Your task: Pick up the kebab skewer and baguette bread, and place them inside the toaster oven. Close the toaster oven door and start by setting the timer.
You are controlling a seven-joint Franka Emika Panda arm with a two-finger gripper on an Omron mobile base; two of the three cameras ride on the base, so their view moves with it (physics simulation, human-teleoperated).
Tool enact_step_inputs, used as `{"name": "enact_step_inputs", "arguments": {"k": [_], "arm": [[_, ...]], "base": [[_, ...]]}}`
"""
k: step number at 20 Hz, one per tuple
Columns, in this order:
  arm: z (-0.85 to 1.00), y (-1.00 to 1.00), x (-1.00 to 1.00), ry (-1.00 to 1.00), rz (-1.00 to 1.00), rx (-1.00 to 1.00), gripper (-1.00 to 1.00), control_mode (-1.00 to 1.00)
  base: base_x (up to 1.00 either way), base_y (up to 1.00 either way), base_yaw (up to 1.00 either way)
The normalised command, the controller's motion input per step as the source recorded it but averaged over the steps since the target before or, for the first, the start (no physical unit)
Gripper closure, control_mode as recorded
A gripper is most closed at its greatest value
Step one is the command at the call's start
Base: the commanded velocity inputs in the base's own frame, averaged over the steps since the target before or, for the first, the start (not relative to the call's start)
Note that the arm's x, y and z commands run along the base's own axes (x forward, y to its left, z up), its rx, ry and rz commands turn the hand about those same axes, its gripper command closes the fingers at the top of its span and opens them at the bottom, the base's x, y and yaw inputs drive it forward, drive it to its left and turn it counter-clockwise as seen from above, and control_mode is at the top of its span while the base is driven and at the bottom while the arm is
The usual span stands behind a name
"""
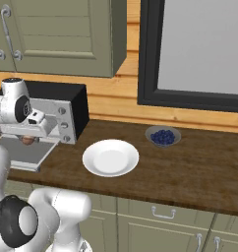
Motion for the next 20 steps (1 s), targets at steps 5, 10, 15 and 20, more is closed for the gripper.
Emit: {"name": "enact_step_inputs", "arguments": {"k": [5,10,15,20], "arm": [[-0.23,0.81,0.15,0.09,0.0,0.11,1.0,-1.0],[-0.29,0.08,0.18,0.0,0.0,0.02,1.0,-1.0],[-0.22,0.02,0.41,0.0,0.0,0.0,1.0,-1.0],[-0.07,0.19,0.6,0.03,-0.01,0.0,1.0,-1.0]], "base": [[0.0,0.0,0.0],[0.0,0.0,0.0],[0.0,0.0,0.0],[0.0,0.0,0.0]]}}
